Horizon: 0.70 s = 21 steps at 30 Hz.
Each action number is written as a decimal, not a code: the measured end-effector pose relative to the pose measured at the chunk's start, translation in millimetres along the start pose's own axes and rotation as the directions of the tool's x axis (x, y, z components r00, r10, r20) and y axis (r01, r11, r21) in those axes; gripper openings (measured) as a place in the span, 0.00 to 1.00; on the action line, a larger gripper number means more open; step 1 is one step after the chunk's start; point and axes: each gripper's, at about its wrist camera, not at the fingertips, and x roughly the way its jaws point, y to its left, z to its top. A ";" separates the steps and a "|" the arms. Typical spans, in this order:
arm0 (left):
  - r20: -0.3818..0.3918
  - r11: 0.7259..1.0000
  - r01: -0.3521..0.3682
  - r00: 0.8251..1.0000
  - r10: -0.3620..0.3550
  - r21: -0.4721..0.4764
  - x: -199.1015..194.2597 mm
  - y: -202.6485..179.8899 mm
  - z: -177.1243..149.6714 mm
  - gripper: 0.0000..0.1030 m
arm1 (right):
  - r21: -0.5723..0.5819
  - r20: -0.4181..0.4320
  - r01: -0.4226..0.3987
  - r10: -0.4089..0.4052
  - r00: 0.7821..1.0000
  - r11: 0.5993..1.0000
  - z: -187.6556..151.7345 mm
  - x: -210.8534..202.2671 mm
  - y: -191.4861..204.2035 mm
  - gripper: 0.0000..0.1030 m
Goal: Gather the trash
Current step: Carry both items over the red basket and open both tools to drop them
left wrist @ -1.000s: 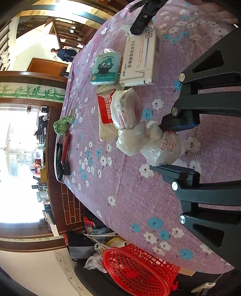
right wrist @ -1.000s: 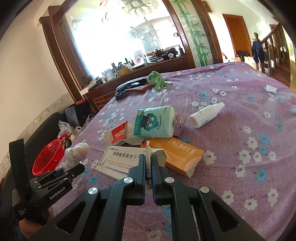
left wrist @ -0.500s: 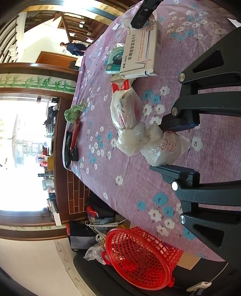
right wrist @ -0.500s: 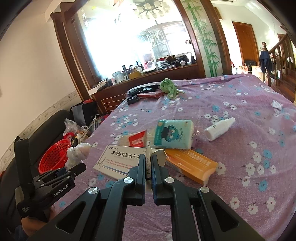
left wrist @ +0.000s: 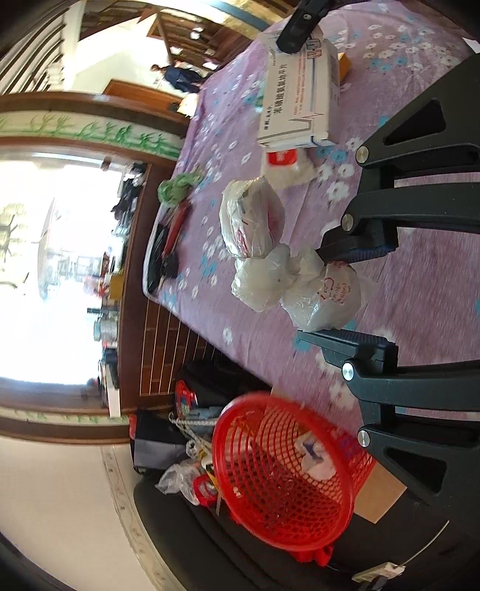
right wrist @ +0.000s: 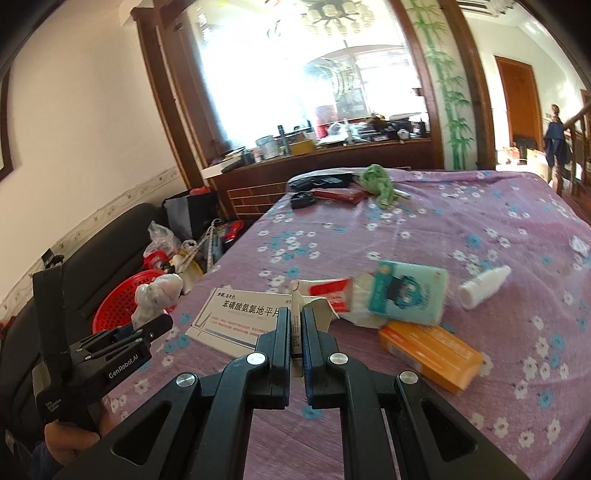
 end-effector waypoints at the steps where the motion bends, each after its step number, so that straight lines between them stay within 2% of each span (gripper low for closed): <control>1: 0.007 1.000 -0.008 1.000 0.008 -0.014 -1.9 8.6 3.5 0.30 | -0.015 -0.003 -0.004 0.004 1.000 1.000 3.9 2.5 7.4 0.06; 11: 0.035 0.981 -0.122 0.991 0.128 -0.148 -16.7 103.1 21.3 0.30 | -0.159 -0.004 -0.065 0.065 0.998 0.985 37.1 33.4 81.6 0.06; 17: 0.001 0.954 -0.208 0.977 0.213 -0.216 -11.6 164.1 21.6 0.30 | -0.228 -0.037 -0.117 0.111 0.993 0.967 49.8 68.8 130.1 0.06; 21: -0.034 0.943 -0.232 0.972 0.231 -0.239 2.5 186.0 21.1 0.30 | -0.280 -0.062 -0.137 0.125 0.990 0.950 52.9 94.7 163.1 0.06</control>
